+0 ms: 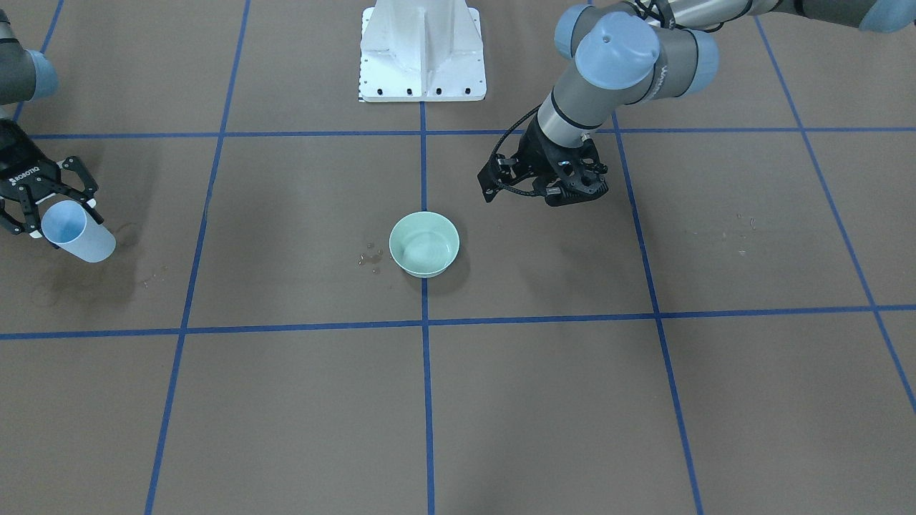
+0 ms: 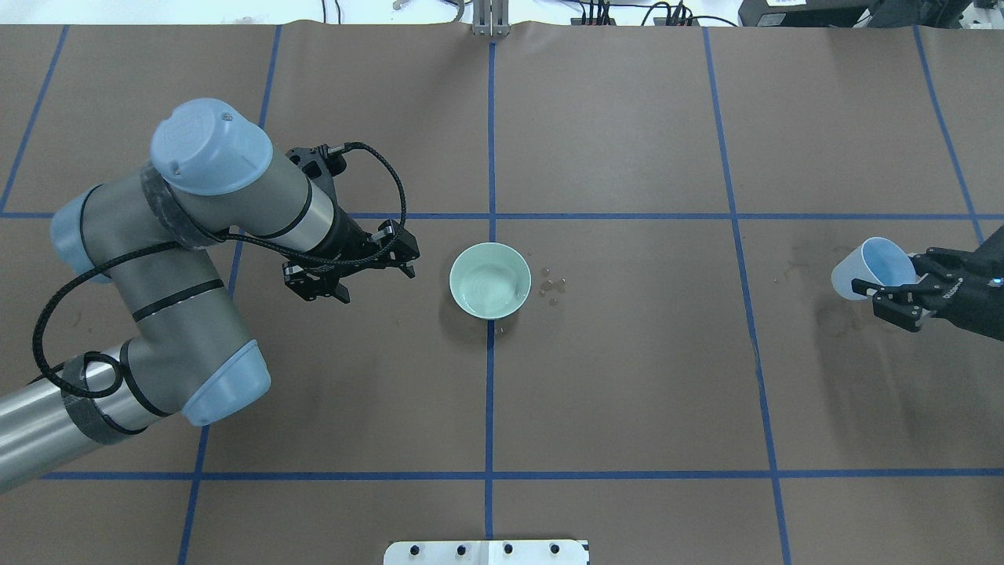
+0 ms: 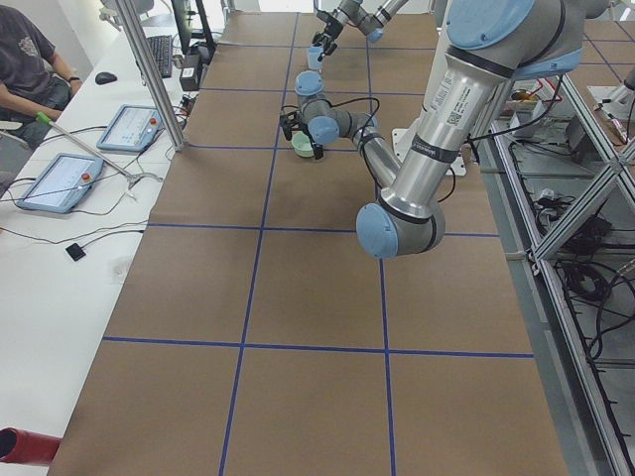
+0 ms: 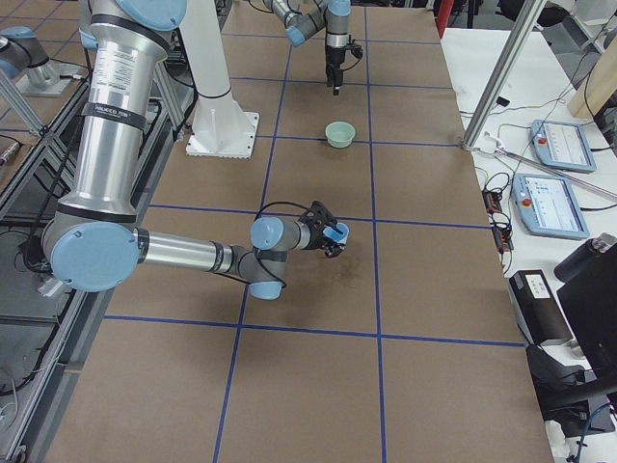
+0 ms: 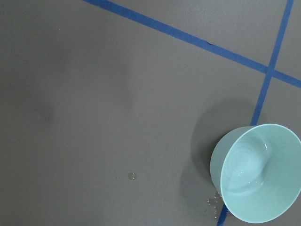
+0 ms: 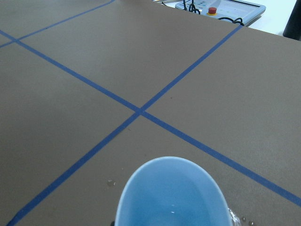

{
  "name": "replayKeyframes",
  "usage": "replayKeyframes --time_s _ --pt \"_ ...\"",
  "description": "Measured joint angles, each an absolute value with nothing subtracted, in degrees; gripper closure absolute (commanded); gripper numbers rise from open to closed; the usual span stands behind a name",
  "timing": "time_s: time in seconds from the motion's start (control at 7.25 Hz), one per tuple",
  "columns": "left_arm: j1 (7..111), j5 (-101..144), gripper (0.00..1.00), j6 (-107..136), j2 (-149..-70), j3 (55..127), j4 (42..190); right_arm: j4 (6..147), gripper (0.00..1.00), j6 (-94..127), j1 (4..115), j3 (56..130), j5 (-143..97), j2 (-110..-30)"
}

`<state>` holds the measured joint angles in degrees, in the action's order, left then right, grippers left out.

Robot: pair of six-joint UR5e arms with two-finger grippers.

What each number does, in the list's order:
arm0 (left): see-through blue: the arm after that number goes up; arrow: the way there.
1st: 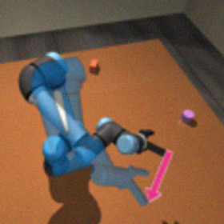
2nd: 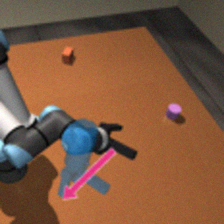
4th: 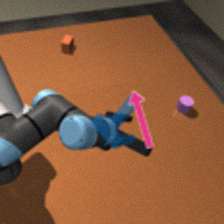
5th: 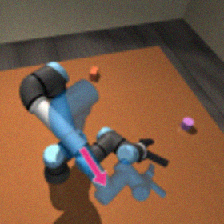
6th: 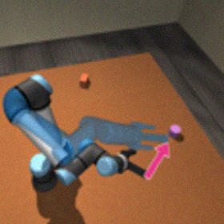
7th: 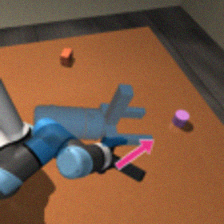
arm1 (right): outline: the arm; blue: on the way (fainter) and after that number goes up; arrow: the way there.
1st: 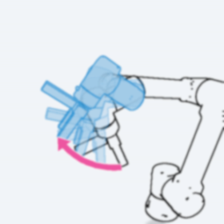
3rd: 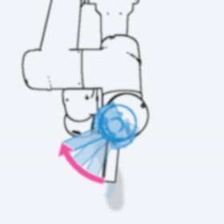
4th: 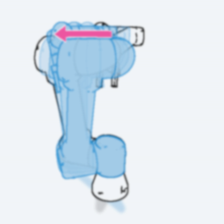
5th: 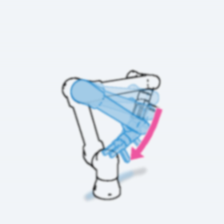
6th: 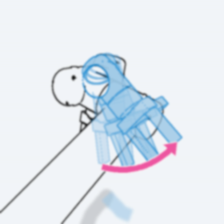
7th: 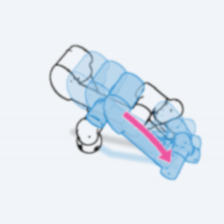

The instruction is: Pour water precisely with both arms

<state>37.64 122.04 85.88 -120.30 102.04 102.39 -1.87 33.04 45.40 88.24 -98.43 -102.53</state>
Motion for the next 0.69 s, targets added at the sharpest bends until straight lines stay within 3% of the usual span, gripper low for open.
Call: replayKeyframes --time_s 0.28,0.69 --pt "38.70 122.21 0.01 85.77 -120.19 101.99 102.39 11.79 1.00 34.76 44.57 97.40 -97.97 -101.80" --pt "41.10 122.45 0.01 83.07 -120.08 100.67 102.31 23.55 1.00 37.37 41.48 101.89 -96.47 -94.67"
